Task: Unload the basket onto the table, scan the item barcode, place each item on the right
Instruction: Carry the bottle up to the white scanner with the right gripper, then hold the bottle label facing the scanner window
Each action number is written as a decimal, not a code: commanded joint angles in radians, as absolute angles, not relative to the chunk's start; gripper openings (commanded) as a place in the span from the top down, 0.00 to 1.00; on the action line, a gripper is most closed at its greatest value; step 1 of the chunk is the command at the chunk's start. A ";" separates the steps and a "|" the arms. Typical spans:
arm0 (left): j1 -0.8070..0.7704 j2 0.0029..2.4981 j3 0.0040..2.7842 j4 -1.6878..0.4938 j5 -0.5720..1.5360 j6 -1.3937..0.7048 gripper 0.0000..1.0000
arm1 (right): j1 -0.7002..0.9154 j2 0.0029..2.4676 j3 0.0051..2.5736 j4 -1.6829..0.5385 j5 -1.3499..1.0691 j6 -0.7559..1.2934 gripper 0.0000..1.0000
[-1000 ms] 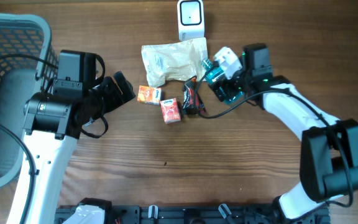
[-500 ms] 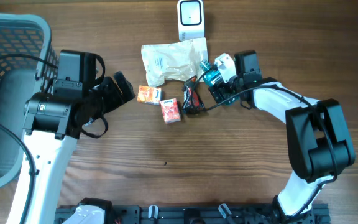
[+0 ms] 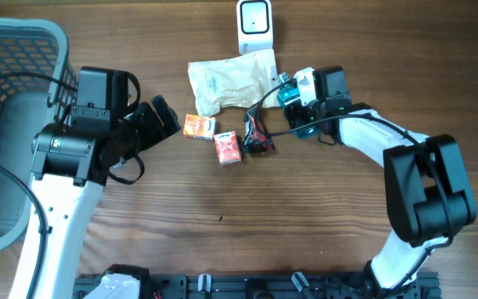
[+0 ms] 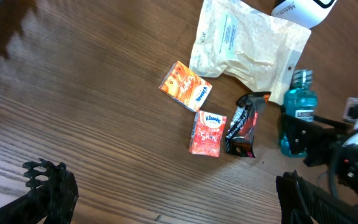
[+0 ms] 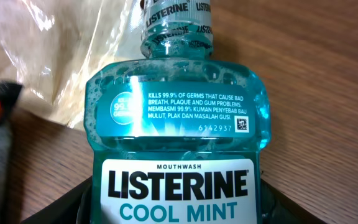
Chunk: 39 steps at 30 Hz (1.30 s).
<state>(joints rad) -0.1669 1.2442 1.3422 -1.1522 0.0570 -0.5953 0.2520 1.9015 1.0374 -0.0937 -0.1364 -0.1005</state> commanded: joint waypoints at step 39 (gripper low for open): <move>-0.160 1.240 1.350 -1.150 0.055 -0.580 0.00 | 0.350 2.318 1.754 0.327 0.088 0.253 0.48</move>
